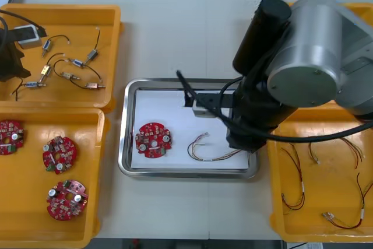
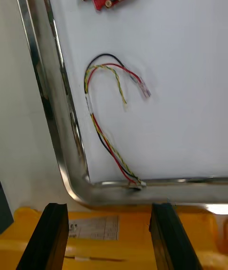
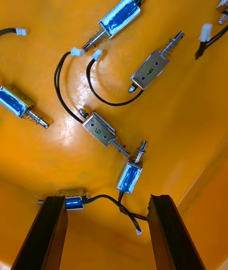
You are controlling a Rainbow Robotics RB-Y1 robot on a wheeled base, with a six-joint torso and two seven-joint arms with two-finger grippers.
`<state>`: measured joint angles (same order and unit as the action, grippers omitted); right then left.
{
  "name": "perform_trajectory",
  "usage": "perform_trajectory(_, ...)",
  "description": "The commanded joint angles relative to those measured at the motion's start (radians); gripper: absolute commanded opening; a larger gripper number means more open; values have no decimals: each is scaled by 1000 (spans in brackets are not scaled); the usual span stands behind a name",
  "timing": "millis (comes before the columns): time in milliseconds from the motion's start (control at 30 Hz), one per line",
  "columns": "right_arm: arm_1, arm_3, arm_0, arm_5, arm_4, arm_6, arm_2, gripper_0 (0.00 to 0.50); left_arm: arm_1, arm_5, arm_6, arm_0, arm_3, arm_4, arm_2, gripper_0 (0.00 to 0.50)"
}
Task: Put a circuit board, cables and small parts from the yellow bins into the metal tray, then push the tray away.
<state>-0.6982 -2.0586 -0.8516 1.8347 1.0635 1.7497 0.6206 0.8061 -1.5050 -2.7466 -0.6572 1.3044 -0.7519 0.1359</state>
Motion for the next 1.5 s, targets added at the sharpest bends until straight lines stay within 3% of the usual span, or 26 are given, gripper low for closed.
perform_trajectory(33,-84,-31,-30,46,46,-47,-110,500,53,29,41,-47,-14,20,21,500)
perform_trajectory(333,-170,-28,43,80,104,-151,-263,500,53,89,41,-22,-13,54,-10,500)
perform_trajectory(600,-227,-28,194,85,73,-176,-433,500,50,180,41,41,-13,62,-36,500)
perform_trajectory(767,-256,-28,286,85,26,-193,-535,500,48,183,41,71,-13,54,-39,500)
perform_trajectory(1000,-259,-28,339,85,-73,-228,-624,500,50,144,41,102,-14,45,-38,500)
perform_trajectory(1300,-261,-26,350,85,-120,-369,-637,500,47,94,41,83,-22,62,-36,500)
perform_trajectory(1500,-261,37,348,85,-123,-355,-656,500,39,80,41,64,-28,68,-36,500)
